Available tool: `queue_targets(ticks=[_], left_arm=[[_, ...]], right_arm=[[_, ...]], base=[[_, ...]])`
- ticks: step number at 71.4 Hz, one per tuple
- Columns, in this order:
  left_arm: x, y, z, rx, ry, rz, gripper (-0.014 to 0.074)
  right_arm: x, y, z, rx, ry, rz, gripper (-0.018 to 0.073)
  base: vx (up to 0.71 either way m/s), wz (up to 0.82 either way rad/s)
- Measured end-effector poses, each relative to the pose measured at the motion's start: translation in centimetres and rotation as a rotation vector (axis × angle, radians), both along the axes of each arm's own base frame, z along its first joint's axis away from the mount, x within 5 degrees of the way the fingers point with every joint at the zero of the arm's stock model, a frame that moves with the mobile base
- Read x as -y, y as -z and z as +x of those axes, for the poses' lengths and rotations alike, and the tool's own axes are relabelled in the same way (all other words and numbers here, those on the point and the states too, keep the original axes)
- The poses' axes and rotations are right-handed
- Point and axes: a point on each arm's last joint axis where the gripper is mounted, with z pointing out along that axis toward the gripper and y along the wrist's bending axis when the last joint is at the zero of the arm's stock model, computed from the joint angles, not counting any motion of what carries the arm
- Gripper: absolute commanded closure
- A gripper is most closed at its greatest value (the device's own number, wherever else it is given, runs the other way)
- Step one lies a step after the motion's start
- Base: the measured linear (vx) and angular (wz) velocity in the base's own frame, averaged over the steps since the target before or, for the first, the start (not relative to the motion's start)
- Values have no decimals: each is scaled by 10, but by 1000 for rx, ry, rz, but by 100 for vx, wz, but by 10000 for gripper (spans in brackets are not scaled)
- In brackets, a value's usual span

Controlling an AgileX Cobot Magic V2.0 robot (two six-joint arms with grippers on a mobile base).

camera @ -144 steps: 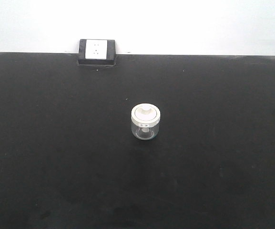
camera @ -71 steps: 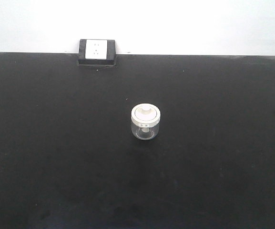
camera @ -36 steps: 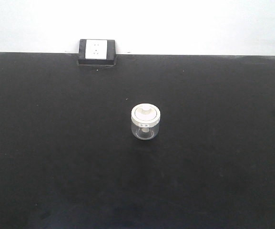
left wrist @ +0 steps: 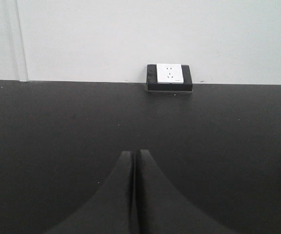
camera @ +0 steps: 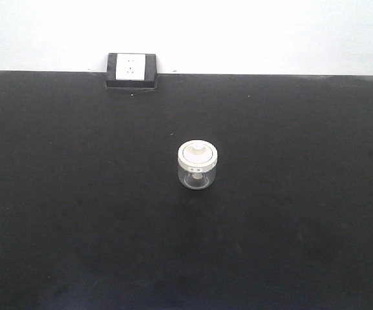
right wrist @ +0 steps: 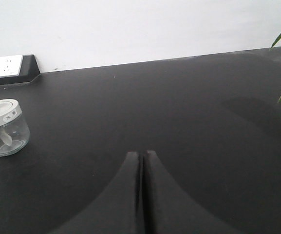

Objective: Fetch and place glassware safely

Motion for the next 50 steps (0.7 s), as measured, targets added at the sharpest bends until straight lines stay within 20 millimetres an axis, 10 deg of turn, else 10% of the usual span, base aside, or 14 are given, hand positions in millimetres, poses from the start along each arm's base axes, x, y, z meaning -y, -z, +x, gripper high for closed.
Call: queue_targets(ticks=[50], left_arm=[[0,0,0,0,0,0,603]], right_arm=[[0,0,0,-3,1,0,567]], base=[[0,0]])
